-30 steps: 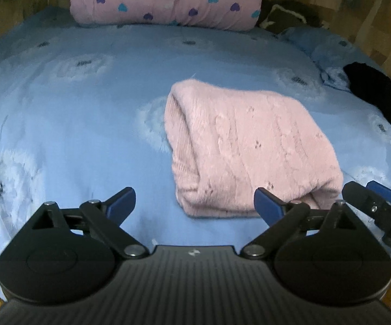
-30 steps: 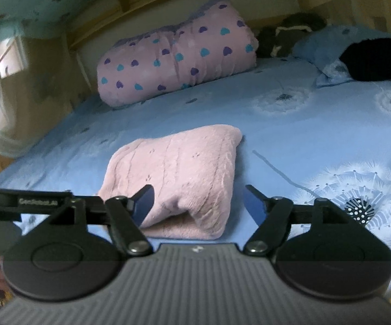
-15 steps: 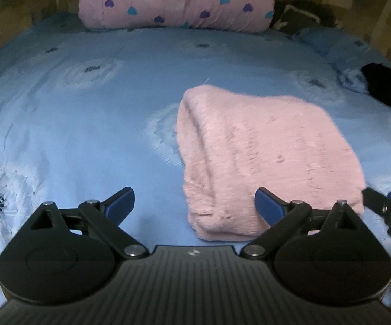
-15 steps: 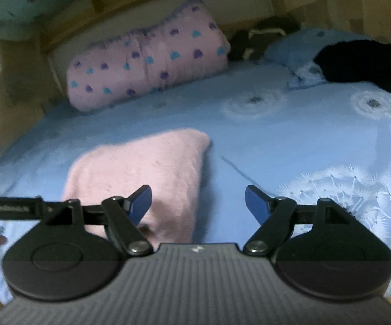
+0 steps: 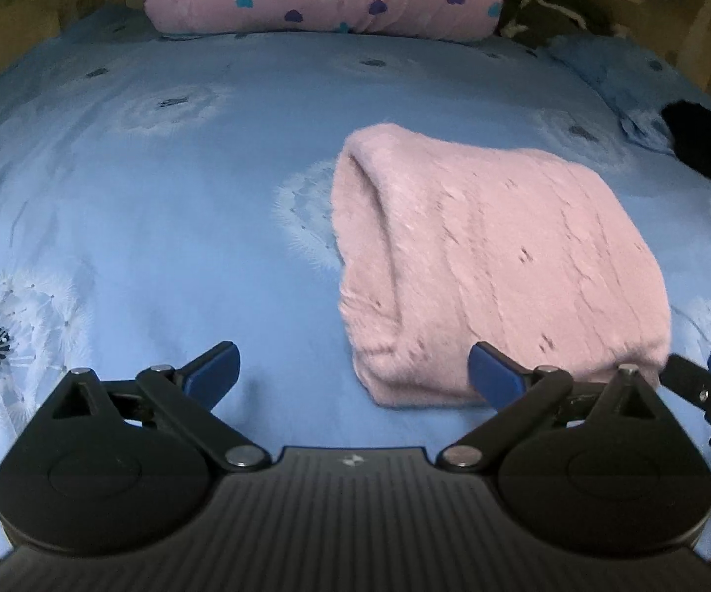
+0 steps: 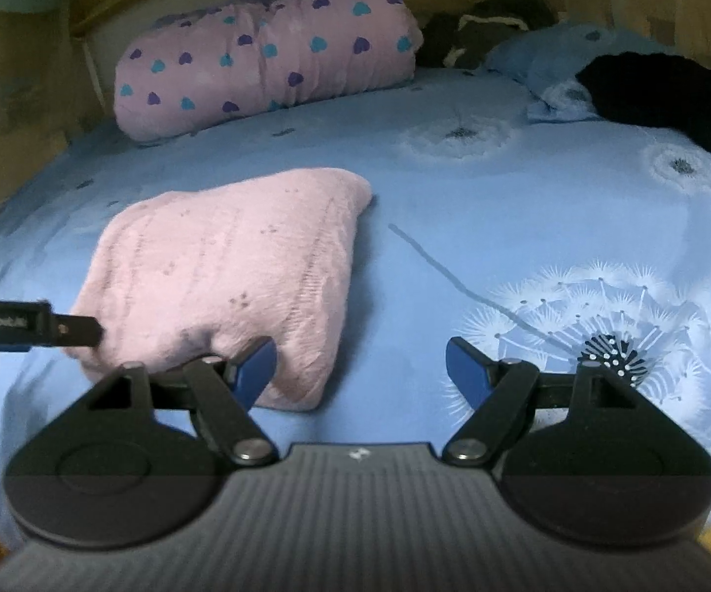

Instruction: Fold small clothes

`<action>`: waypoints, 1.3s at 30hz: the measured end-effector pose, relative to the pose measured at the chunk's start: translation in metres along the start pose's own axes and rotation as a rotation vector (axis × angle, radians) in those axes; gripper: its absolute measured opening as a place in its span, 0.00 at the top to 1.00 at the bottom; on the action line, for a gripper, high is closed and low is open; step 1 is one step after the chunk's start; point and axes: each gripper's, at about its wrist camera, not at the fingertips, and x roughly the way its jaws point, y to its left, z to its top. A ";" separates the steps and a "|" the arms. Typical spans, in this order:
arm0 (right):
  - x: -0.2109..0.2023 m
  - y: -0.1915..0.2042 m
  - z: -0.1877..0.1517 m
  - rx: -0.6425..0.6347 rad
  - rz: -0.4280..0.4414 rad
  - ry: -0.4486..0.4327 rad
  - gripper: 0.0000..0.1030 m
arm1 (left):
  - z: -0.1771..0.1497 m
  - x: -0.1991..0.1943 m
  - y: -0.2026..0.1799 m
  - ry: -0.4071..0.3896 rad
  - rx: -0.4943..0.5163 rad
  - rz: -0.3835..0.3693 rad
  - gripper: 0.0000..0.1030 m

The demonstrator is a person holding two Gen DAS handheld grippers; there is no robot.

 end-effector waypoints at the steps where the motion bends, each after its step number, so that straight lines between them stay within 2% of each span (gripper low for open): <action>1: -0.004 0.002 0.000 -0.005 0.012 -0.001 0.25 | -0.002 -0.002 -0.003 0.003 0.002 -0.005 0.02; 5: -0.017 0.011 0.002 -0.020 0.063 -0.006 0.25 | -0.008 -0.009 -0.012 0.007 0.000 -0.014 0.02; 11: -0.021 0.021 0.001 -0.042 0.085 0.009 0.25 | -0.014 -0.012 -0.023 0.014 0.010 0.005 0.02; 22: -0.011 0.021 -0.006 -0.025 0.087 0.050 0.25 | -0.022 -0.002 -0.027 0.055 0.016 0.010 0.02; 39: -0.010 0.024 -0.007 -0.019 0.093 0.062 0.25 | -0.024 -0.001 -0.031 0.052 0.039 0.018 0.02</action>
